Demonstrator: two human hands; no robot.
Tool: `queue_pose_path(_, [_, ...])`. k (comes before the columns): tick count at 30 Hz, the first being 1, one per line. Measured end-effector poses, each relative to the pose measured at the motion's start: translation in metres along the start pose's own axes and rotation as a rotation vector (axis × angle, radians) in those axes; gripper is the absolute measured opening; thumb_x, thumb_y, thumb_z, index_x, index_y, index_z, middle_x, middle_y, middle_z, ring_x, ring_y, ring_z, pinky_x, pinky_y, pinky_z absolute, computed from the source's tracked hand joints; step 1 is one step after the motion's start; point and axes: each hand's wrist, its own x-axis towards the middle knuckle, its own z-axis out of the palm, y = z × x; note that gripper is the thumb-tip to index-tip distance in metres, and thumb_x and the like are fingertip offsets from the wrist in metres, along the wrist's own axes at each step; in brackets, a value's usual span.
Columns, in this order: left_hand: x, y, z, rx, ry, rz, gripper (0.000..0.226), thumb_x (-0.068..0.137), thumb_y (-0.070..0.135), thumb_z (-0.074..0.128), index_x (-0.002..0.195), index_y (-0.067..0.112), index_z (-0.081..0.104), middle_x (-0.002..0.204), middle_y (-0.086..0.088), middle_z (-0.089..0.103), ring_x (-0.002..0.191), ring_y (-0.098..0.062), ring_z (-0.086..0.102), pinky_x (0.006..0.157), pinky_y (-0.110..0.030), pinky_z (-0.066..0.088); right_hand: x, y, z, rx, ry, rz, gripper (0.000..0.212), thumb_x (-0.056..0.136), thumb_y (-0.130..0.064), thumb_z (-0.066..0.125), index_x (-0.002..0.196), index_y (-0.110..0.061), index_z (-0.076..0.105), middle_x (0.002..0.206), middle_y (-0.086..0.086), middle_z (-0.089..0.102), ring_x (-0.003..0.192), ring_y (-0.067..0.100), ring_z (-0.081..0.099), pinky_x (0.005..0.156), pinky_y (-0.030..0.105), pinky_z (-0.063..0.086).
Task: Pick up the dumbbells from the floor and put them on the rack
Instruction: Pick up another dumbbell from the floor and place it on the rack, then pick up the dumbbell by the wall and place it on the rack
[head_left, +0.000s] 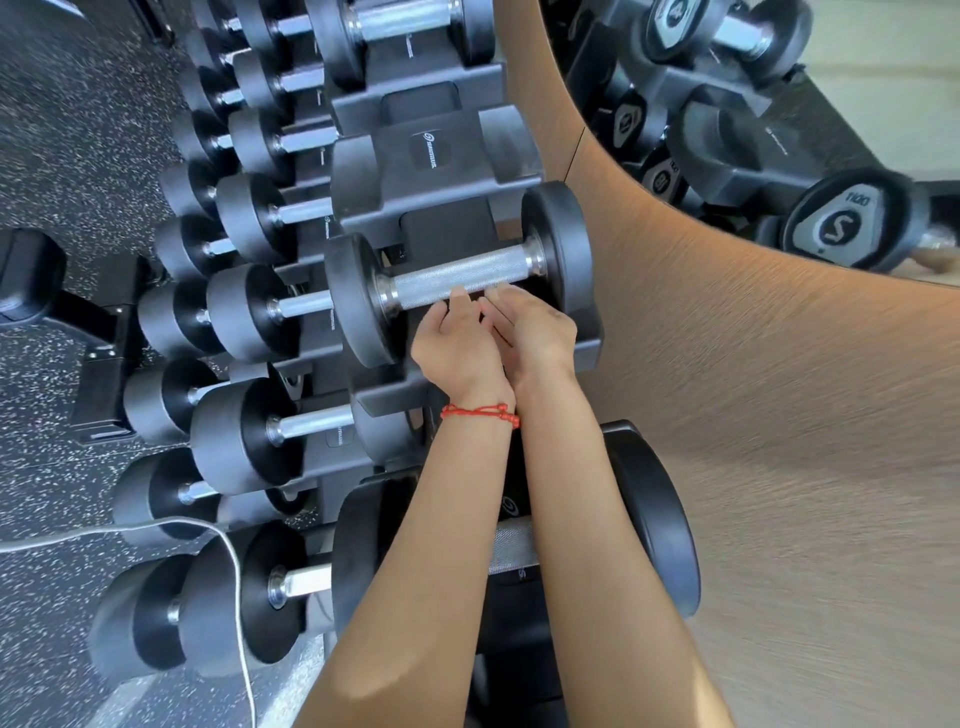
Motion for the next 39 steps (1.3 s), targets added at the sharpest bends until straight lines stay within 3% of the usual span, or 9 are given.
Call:
queue_pose_path(2, [-0.005,0.002,-0.002,0.016,-0.006,0.022,0.016,0.089,0.012,0.056,0.08,0.003,0.066,0.082,-0.009,0.068,0.082,-0.021,0.066,0.081,-0.036,0.055,-0.004,0.0,0.0,-0.024,-0.008,-0.006,0.009,0.085,-0.001,0.059,0.079,-0.004,0.064,0.103,0.016,0.067,0.1,0.026,0.064,0.078,0.029,0.055])
queue_pose_path(4, [-0.013,0.008,-0.004,0.016,-0.004,0.005,0.025,0.089,0.013,0.056,0.107,-0.002,0.063,0.108,-0.017,0.067,0.101,-0.026,0.064,0.093,-0.04,0.051,-0.009,-0.001,0.0,-0.045,0.011,-0.01,0.008,0.085,-0.001,0.058,0.087,0.004,0.064,0.112,0.026,0.063,0.104,0.034,0.062,0.086,0.038,0.053])
queue_pose_path(6, [-0.021,0.011,-0.007,0.011,-0.019,-0.005,0.029,0.089,0.012,0.055,0.114,-0.002,0.06,0.116,-0.018,0.064,0.106,-0.027,0.062,0.096,-0.041,0.049,-0.013,-0.002,0.0,-0.067,0.027,0.0,0.014,0.086,-0.004,0.058,0.094,0.006,0.063,0.112,0.027,0.063,0.101,0.036,0.064,0.089,0.043,0.052])
queue_pose_path(10, [-0.035,0.017,-0.014,-0.002,-0.091,0.0,0.028,0.089,0.01,0.054,0.114,-0.001,0.06,0.116,-0.017,0.064,0.106,-0.026,0.062,0.096,-0.039,0.049,-0.02,-0.005,-0.001,-0.094,0.008,-0.008,0.007,0.087,-0.008,0.058,0.083,-0.002,0.06,0.108,0.023,0.066,0.094,0.033,0.066,0.089,0.044,0.053])
queue_pose_path(14, [-0.044,0.022,-0.022,-0.032,-0.148,0.01,0.027,0.088,0.009,0.054,0.113,0.0,0.061,0.116,-0.016,0.065,0.107,-0.023,0.062,0.098,-0.039,0.048,-0.029,-0.002,-0.007,-0.075,0.021,-0.089,0.016,0.086,-0.01,0.058,0.097,0.001,0.062,0.108,0.02,0.066,0.097,0.029,0.066,0.09,0.042,0.052])
queue_pose_path(20, [-0.063,0.024,-0.043,-0.027,-0.239,0.019,0.028,0.088,0.009,0.053,0.113,-0.002,0.061,0.118,-0.018,0.064,0.108,-0.022,0.062,0.098,-0.039,0.048,-0.061,0.005,-0.019,-0.056,0.037,-0.213,0.017,0.087,-0.013,0.058,0.101,-0.005,0.063,0.107,0.015,0.067,0.098,0.024,0.066,0.093,0.04,0.051])
queue_pose_path(27, [-0.085,0.026,-0.075,0.019,-0.308,0.062,0.028,0.089,0.014,0.054,0.114,0.004,0.062,0.12,-0.011,0.064,0.111,-0.019,0.059,0.1,-0.039,0.046,-0.102,0.018,-0.035,-0.038,0.018,-0.296,0.005,0.089,-0.016,0.056,0.091,-0.016,0.06,0.111,0.014,0.066,0.101,0.021,0.064,0.095,0.037,0.049])
queue_pose_path(34, [-0.109,0.024,-0.115,0.111,-0.373,0.248,0.029,0.09,0.013,0.054,0.115,0.001,0.061,0.117,-0.013,0.065,0.11,-0.021,0.06,0.099,-0.039,0.046,-0.141,0.037,-0.055,-0.096,-0.044,-0.381,0.009,0.089,-0.016,0.054,0.086,-0.021,0.061,0.106,0.009,0.068,0.1,0.017,0.065,0.094,0.033,0.049])
queue_pose_path(39, [-0.126,0.014,-0.146,0.156,-0.376,0.274,0.026,0.089,0.012,0.054,0.113,0.004,0.061,0.117,-0.013,0.065,0.11,-0.022,0.06,0.101,-0.039,0.045,-0.166,0.051,-0.081,-0.147,-0.087,-0.412,0.015,0.091,-0.013,0.05,0.083,-0.023,0.058,0.099,0.006,0.066,0.1,0.019,0.063,0.093,0.031,0.047])
